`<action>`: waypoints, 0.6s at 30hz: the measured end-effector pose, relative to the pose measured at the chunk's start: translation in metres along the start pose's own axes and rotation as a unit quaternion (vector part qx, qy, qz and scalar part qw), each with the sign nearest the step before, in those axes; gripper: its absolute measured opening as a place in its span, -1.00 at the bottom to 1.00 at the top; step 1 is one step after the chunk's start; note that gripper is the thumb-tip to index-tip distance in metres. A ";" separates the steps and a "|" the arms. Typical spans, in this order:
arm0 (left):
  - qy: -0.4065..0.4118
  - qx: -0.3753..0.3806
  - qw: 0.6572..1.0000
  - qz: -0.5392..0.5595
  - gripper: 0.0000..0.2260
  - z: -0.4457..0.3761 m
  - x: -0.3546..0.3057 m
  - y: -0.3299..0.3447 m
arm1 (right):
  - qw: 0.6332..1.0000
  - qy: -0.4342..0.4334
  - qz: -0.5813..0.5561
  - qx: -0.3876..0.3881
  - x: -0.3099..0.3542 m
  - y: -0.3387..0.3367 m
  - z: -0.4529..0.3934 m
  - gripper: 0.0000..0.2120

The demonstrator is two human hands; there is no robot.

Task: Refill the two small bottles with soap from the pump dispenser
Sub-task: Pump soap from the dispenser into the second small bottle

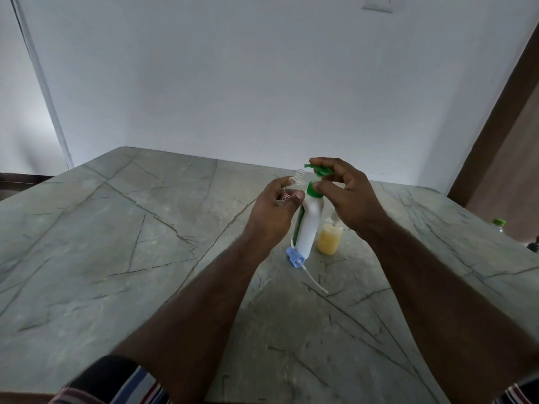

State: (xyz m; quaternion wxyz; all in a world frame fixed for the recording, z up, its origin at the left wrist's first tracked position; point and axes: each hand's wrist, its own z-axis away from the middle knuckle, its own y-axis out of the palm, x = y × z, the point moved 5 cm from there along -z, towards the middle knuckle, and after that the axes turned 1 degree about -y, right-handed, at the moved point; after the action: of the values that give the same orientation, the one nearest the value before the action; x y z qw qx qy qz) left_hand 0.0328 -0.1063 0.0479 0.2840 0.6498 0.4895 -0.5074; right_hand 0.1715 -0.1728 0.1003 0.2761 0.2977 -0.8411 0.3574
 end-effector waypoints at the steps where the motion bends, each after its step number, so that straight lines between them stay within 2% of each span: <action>1: 0.003 0.000 1.000 -0.002 -0.65 -0.001 -0.001 0.000 | 1.000 -0.002 0.000 -0.006 0.000 0.000 -0.001 -0.62; 18: 0.024 -0.002 1.000 0.020 -0.69 0.001 -0.004 0.002 | 0.998 -0.013 0.057 -0.019 0.006 -0.002 -0.001 -0.71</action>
State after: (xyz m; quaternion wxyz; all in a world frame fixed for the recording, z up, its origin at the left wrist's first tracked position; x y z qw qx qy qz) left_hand 0.0340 -0.1087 0.0508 0.2835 0.6708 0.4843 -0.4849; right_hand 0.1692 -0.1752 0.1058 0.2497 0.2490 -0.8667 0.3528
